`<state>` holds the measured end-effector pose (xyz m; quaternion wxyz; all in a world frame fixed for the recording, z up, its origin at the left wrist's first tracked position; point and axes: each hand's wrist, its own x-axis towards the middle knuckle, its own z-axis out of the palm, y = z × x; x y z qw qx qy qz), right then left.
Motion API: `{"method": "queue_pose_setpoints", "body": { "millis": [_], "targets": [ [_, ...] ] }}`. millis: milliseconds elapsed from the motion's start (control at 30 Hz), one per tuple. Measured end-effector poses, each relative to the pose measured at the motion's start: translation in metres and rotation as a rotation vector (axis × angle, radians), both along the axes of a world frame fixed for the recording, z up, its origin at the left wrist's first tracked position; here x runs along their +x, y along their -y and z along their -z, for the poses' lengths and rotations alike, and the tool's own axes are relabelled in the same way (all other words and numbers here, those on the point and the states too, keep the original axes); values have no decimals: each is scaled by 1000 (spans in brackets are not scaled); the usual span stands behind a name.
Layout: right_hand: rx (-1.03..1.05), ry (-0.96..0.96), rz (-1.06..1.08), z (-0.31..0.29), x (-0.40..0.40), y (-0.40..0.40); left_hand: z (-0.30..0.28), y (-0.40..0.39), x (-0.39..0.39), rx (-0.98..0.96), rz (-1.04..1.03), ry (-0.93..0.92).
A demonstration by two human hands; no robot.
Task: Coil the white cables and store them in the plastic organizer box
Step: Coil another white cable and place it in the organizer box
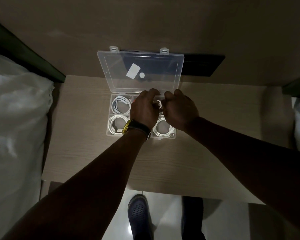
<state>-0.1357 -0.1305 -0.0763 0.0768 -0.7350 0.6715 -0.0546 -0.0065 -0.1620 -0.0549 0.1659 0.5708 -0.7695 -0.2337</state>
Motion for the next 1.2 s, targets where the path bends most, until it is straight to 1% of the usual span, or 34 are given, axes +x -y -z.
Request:
{"method": "queue_pose_setpoints", "body": {
  "millis": [100, 267, 333, 500, 600, 667, 733, 833, 933, 1067, 1200],
  "targets": [
    [-5, -10, -8, 0, -1, 1, 1, 0, 3, -9, 42, 7],
    [18, -13, -17, -1, 0, 0, 2, 1, 13, 8, 300, 153],
    [28, -9, -16, -3, 0, 0, 2, 4, 14, 6, 340, 180],
    [118, 3, -79, -7, -8, -1, 6, 13, 6, 65, 240, 224],
    [80, 41, -71, -11, -14, -10, 7, 17, 1, 79, 220, 245],
    [48, 7, -48, -12, -17, -19, 7, 18, -1, 95, 189, 222],
    [61, -17, -10, -12, -17, -20, 7, 17, -2, 111, 147, 186],
    [91, 12, 67, -14, -15, -13, 11, 14, -2, 92, 94, 130],
    [96, 32, 101, -15, -11, -9, 15, 13, -1, 81, 88, 102],
    [71, -33, 121, -17, -7, -10, 18, 11, 1, 67, 94, 133],
    [154, -72, 90, -22, -7, -6, 21, 10, 2, 53, 74, 124]
  ]
}}
